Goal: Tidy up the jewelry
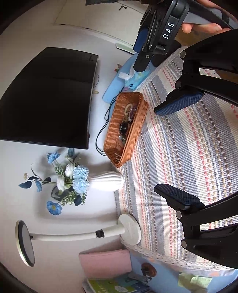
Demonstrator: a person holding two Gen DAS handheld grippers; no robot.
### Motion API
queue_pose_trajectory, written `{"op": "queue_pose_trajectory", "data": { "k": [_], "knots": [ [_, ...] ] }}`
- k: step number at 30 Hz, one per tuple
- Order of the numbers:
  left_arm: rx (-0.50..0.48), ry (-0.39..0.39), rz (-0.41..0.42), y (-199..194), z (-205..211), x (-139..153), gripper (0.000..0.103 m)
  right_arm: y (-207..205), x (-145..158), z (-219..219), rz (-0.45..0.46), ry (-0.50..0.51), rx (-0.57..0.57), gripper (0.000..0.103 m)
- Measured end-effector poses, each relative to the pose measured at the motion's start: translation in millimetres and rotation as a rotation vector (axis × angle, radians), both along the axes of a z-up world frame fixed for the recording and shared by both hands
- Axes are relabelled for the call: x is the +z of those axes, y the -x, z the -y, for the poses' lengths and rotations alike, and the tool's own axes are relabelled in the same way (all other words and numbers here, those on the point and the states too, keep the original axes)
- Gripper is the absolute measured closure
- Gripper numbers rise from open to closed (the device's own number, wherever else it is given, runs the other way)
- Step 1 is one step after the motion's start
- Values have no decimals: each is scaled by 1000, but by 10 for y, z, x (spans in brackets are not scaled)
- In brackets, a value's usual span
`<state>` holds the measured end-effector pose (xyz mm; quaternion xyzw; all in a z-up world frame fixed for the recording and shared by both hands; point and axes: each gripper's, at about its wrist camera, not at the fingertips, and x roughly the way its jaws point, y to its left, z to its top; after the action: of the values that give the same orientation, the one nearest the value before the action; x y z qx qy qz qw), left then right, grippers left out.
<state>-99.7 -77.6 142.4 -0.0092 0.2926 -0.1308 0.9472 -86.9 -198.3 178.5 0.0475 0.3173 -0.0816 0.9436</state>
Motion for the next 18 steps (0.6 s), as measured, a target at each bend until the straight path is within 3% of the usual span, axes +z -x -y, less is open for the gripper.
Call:
{"op": "queue_pose_trajectory", "data": {
  "k": [18],
  "knots": [
    [-7, 6, 1, 15, 18, 1, 25, 15, -7, -56, -5, -1, 6, 33]
  ]
}}
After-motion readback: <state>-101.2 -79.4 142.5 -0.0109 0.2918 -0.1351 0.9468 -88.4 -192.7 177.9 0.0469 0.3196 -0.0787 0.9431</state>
